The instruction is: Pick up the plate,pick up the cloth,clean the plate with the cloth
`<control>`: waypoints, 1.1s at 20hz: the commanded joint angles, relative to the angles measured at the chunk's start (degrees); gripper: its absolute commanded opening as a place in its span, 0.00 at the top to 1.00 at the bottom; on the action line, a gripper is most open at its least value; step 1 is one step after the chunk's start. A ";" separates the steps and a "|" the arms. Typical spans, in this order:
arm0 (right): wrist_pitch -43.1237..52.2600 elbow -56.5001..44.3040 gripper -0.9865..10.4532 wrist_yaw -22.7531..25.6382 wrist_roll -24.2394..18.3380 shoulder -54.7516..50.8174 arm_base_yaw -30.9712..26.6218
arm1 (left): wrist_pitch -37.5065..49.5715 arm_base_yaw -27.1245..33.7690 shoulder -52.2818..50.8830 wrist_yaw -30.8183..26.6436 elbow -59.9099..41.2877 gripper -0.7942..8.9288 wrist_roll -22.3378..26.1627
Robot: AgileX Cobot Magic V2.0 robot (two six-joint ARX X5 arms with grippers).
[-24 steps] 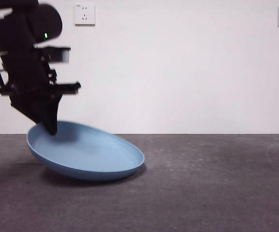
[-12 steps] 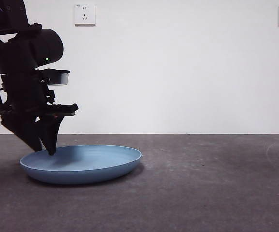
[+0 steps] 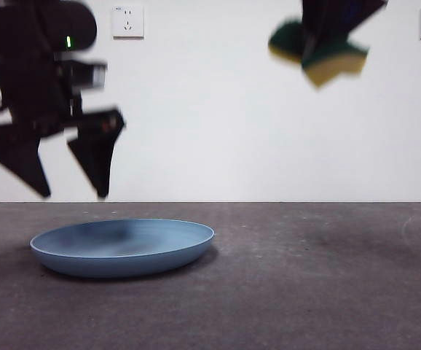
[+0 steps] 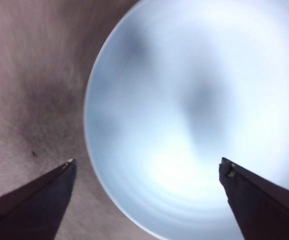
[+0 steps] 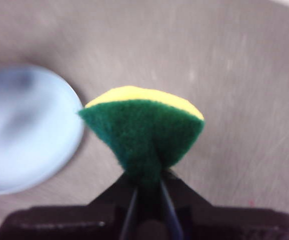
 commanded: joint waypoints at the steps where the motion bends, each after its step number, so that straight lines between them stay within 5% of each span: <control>1: 0.13 -0.48 0.93 -2.21 0.66 6.12 -1.81 | -0.46 -1.44 -6.16 0.02 -0.37 0.43 -1.46; 5: 2.25 -0.48 0.93 -12.33 0.61 16.55 -5.99 | -0.70 -2.95 -18.53 -0.35 -0.37 0.43 -1.62; 15: 7.34 -0.48 0.92 -20.65 0.13 30.62 -10.56 | -4.63 -3.02 -33.75 -0.33 -0.37 0.43 -1.62; 17: 7.32 -0.48 0.79 -20.70 0.15 30.95 -11.08 | -5.25 -3.02 -33.75 -0.33 -0.37 0.43 -1.62; 20: 7.21 -0.48 0.44 -20.68 0.33 30.93 -11.65 | -5.38 -3.02 -33.73 -0.35 -0.37 0.43 -1.60; 22: 7.15 -0.48 0.35 -20.65 0.44 30.93 -11.67 | -5.40 -3.02 -33.73 -0.33 -0.37 0.43 -1.60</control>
